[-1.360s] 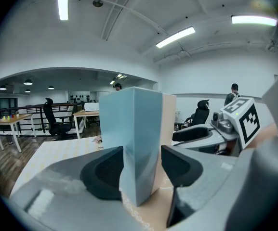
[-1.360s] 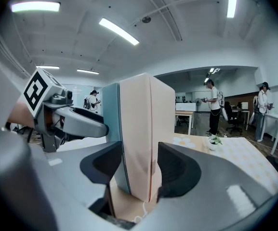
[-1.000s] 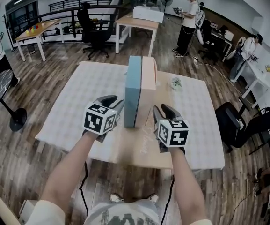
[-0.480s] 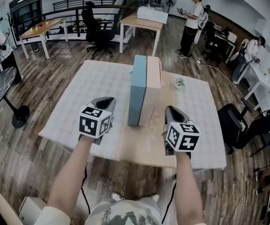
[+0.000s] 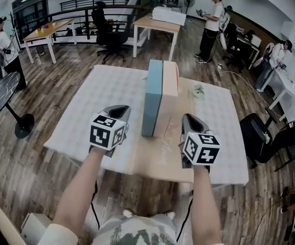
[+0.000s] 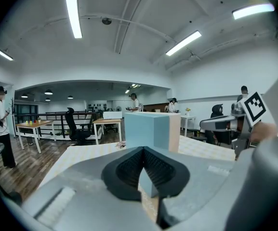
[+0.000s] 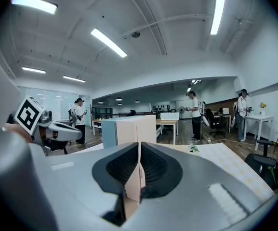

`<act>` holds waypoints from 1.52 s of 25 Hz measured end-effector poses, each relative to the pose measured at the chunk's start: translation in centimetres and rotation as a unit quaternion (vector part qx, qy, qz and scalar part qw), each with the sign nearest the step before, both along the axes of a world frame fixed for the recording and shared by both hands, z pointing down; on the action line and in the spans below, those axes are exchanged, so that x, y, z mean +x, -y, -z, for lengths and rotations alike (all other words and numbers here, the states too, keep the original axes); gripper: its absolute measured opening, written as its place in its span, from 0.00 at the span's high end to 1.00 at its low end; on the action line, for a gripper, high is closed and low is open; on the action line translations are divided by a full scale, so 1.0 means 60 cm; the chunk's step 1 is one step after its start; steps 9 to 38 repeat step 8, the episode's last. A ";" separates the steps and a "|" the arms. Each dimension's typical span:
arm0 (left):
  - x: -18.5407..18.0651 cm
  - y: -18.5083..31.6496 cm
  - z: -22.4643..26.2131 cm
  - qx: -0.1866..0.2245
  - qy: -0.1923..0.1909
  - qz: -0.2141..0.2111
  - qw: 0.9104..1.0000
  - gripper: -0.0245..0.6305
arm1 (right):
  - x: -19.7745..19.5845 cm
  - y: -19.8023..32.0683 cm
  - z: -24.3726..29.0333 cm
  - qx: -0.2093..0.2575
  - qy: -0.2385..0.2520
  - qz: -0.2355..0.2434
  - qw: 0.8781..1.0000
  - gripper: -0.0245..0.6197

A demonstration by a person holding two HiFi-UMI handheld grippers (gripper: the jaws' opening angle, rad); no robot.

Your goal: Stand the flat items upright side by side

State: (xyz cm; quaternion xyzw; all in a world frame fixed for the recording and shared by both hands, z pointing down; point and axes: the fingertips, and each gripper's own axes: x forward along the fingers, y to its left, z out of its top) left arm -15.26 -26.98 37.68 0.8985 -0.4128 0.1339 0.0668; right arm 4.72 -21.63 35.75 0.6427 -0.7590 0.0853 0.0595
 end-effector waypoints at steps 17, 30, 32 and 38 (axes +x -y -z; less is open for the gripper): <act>0.004 -0.006 -0.007 -0.005 0.001 -0.001 1.000 0.95 | -0.003 -0.003 -0.003 -0.001 0.002 0.005 1.000 0.94; 0.004 -0.006 -0.007 -0.005 0.001 -0.001 1.000 0.95 | -0.003 -0.003 -0.003 -0.001 0.002 0.005 1.000 0.94; 0.004 -0.006 -0.007 -0.005 0.001 -0.001 1.000 0.95 | -0.003 -0.003 -0.003 -0.001 0.002 0.005 1.000 0.94; 0.004 -0.006 -0.007 -0.005 0.001 -0.001 1.000 0.95 | -0.003 -0.003 -0.003 -0.001 0.002 0.005 1.000 0.94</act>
